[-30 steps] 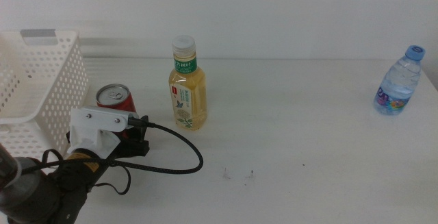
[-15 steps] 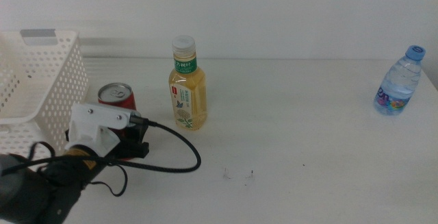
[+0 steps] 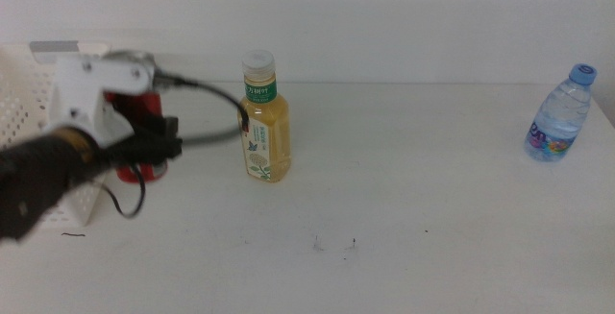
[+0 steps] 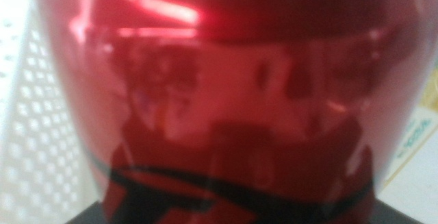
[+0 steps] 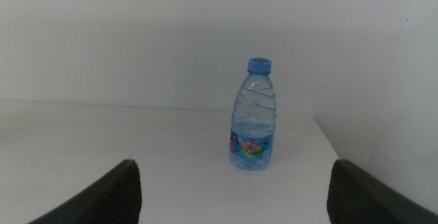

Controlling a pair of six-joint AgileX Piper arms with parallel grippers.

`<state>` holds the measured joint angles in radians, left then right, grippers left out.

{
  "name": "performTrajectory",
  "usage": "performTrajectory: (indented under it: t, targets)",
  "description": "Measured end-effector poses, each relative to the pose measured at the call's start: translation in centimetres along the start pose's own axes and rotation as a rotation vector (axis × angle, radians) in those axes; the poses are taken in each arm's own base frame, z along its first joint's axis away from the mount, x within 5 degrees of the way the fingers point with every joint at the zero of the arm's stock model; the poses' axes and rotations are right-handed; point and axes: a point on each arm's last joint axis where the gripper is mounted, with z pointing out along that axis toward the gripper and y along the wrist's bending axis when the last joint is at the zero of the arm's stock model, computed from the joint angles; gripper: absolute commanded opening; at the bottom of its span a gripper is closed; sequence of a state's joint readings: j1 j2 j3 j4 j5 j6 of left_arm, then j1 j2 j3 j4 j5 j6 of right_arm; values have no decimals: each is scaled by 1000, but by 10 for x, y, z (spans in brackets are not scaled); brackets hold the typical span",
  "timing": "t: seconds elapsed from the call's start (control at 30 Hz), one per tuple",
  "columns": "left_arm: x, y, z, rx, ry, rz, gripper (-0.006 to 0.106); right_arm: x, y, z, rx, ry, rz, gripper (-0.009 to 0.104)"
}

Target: Use arms to grab the bottles and put them into the dustbin to the left of the table.

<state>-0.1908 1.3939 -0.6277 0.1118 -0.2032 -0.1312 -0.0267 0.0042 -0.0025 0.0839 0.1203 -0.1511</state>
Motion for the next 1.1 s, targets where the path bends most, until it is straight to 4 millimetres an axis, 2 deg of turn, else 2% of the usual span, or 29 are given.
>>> performTrajectory:
  t: [0.17,0.37,0.57,0.67,0.8,0.93,1.1]
  targets:
    - [-45,2,-11,-41,102,2,35,0,0,0,0,0,0,92]
    - [-83,6,-21,-69,218,21,35,0,0,0,0,0,0,92]
    - [-128,28,-36,-11,266,38,35,0,0,0,0,0,0,92]
    - [-142,45,-40,11,288,27,35,0,0,0,0,0,0,92]
    - [-148,82,-38,-36,339,-16,35,0,0,0,0,0,0,92]
    - [-141,122,-24,-84,427,-69,35,0,0,0,0,0,0,92]
    - [-140,146,-7,-63,517,-76,35,0,0,0,0,0,0,92]
